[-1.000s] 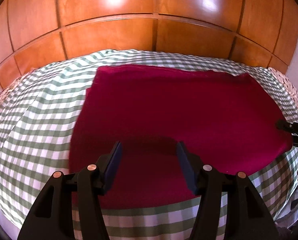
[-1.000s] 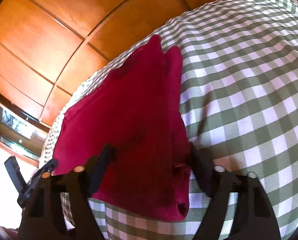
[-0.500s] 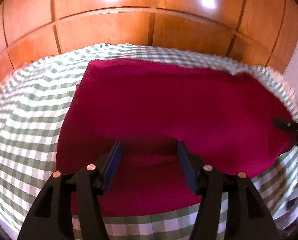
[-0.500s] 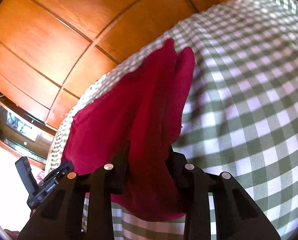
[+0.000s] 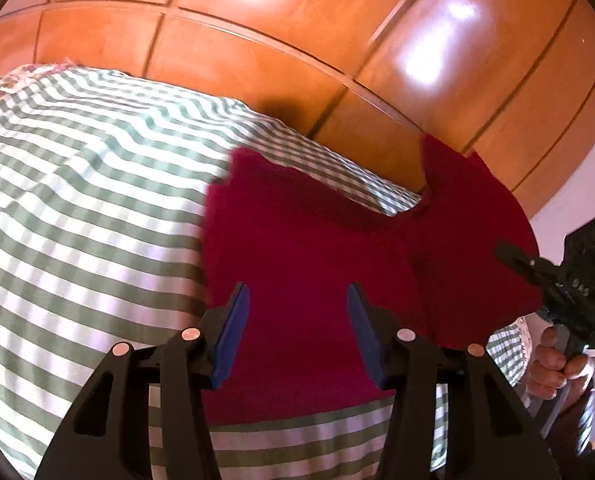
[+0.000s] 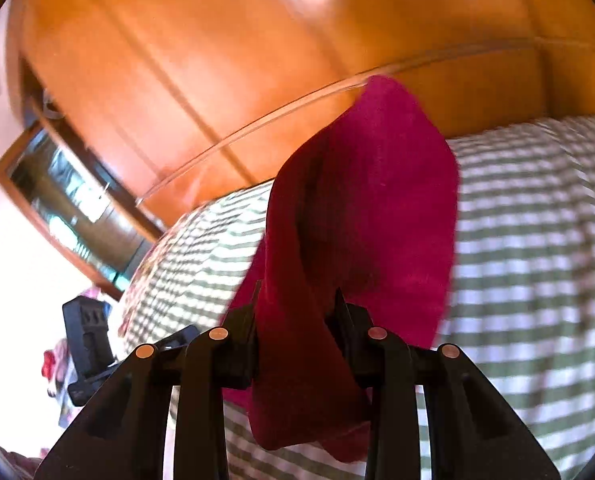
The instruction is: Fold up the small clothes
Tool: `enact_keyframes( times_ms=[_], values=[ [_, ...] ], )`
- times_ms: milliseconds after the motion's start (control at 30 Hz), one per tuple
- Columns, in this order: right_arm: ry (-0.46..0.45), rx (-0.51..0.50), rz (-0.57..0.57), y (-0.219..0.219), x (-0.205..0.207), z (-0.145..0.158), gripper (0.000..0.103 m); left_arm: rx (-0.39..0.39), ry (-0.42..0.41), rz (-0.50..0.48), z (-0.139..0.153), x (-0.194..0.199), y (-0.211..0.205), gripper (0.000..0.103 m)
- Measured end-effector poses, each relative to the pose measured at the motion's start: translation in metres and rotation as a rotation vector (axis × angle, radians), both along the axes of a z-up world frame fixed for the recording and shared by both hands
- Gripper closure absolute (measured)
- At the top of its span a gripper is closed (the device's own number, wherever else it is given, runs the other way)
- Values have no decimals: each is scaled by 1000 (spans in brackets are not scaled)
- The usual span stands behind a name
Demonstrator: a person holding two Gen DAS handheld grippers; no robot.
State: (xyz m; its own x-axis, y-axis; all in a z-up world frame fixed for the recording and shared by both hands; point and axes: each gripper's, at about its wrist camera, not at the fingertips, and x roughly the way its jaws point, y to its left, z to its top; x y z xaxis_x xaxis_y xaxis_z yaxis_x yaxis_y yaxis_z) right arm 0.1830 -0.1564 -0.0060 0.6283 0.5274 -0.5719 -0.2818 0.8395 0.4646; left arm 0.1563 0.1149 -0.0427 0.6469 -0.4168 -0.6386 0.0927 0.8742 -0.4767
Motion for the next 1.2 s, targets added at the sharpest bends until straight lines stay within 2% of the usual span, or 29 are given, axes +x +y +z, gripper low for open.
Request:
enact_keyframes(
  times_ms=[133,233,367,433,500,567,667,767,933,1067,1133,1167,1200],
  values=[
    [10,-73,90,67,13,-7,74,-63,14,33,-6,-3,27,53],
    [28,-184,164,116,13,-27,74,-112,13,45,-8,-6,41,53],
    [37,-349,224,157,8,-58,74,-191,23,40,-9,-4,53,47],
    [20,-378,250,164,4,-67,66,-228,27,30,-8,0,56,42],
    [12,-319,291,158,-2,-66,58,-273,46,16,-9,6,55,40],
    [-3,-259,336,150,-12,-60,43,-306,62,-5,-7,10,51,39],
    [11,-147,384,139,-25,-50,40,-321,93,-27,-9,18,44,38],
    [-10,-102,379,114,-45,-37,40,-330,121,-39,-10,23,41,38],
    [-20,-177,250,56,-66,-38,40,-307,144,-74,-4,30,28,38],
    [-21,-245,173,37,-66,-46,41,-234,177,-116,3,36,6,38],
    [-27,-252,177,42,-64,-49,45,-150,198,-122,4,41,-8,51],
    [-35,-258,186,47,-60,-50,45,-112,203,-123,4,43,-13,69],
    [-43,-268,195,50,-61,-52,45,-47,206,-120,4,45,-20,77]
  ],
)
